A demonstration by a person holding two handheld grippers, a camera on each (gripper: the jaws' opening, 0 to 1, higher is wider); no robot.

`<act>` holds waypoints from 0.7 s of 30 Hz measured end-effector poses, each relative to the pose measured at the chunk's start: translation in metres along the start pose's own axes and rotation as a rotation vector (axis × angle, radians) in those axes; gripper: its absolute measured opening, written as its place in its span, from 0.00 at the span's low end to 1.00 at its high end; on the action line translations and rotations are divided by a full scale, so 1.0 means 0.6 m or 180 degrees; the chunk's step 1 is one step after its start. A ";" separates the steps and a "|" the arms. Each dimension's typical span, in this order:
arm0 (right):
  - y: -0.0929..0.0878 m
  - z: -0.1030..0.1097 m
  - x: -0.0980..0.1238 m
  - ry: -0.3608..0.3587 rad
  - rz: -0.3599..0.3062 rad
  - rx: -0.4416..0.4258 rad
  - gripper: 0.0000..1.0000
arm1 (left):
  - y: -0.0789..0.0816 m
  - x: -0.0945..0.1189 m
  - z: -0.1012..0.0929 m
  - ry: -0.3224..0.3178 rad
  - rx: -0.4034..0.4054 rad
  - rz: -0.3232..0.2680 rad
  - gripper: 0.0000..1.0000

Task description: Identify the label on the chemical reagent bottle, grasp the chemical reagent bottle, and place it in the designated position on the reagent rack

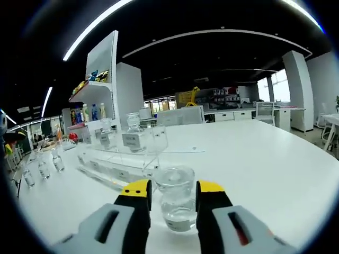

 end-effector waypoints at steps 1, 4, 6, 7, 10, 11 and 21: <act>-0.001 0.000 0.000 -0.0008 0.0006 0.0024 0.30 | 0.000 0.000 0.000 0.0007 -0.0009 0.0009 0.89; -0.005 -0.005 -0.001 -0.0060 0.0006 0.0239 0.29 | -0.001 -0.001 0.001 0.0007 -0.0008 0.0014 0.89; -0.004 -0.008 -0.002 -0.0103 -0.0019 0.0308 0.26 | -0.001 -0.001 0.001 0.0009 -0.0007 0.0016 0.89; -0.004 -0.007 -0.002 -0.0106 -0.0023 0.0309 0.25 | -0.001 -0.001 0.001 0.0011 -0.0012 0.0020 0.89; 0.001 -0.004 -0.001 -0.0142 -0.0092 0.0433 0.22 | -0.001 -0.002 0.001 0.0008 -0.0004 0.0014 0.89; 0.003 -0.002 0.000 -0.0162 -0.0120 0.0510 0.21 | -0.001 -0.002 0.001 0.0006 0.0002 0.0015 0.89; -0.001 -0.004 0.006 -0.0296 -0.0148 0.0401 0.18 | 0.004 0.001 -0.006 -0.0027 -0.0014 -0.0015 0.89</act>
Point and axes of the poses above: the point that each gripper's makers call its tool centre point, and the gripper's own axes: x roughly backward along the fingers, z roughly to its left, y roughly out of its top, the point moved 4 cm from there along x, roughly backward along the fingers, and after that the axes turned 5 degrees about -y, right-handed, at the moved point
